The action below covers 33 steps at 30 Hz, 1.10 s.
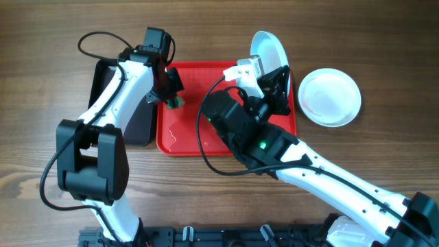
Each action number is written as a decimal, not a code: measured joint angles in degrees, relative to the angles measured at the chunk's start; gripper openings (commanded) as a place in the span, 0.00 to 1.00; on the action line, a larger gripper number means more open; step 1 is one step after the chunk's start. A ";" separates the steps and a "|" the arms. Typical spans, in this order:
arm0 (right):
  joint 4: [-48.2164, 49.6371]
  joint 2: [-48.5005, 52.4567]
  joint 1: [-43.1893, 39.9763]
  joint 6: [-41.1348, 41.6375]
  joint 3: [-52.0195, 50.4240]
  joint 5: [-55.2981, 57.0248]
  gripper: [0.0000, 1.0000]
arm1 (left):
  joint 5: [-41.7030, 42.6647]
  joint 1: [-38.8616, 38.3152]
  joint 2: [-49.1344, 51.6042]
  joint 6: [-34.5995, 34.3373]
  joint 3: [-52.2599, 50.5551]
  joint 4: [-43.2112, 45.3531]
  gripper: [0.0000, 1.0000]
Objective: Clean dirty plates on tray and stack at the side
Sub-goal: 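Lift the plate with the right gripper and carry it right, then lower the plate onto the clean stack and release it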
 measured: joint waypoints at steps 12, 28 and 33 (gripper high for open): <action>-6.03 -0.02 0.00 3.98 0.02 -3.37 0.04 | 0.00 0.00 0.00 0.00 0.00 0.00 0.04; -25.18 0.00 -23.74 34.60 0.00 -62.36 0.04 | 0.02 0.00 0.00 0.02 0.00 -0.02 0.04; -25.29 0.00 -37.44 34.58 0.00 -74.27 0.04 | 0.02 0.00 0.00 0.02 0.00 0.00 0.04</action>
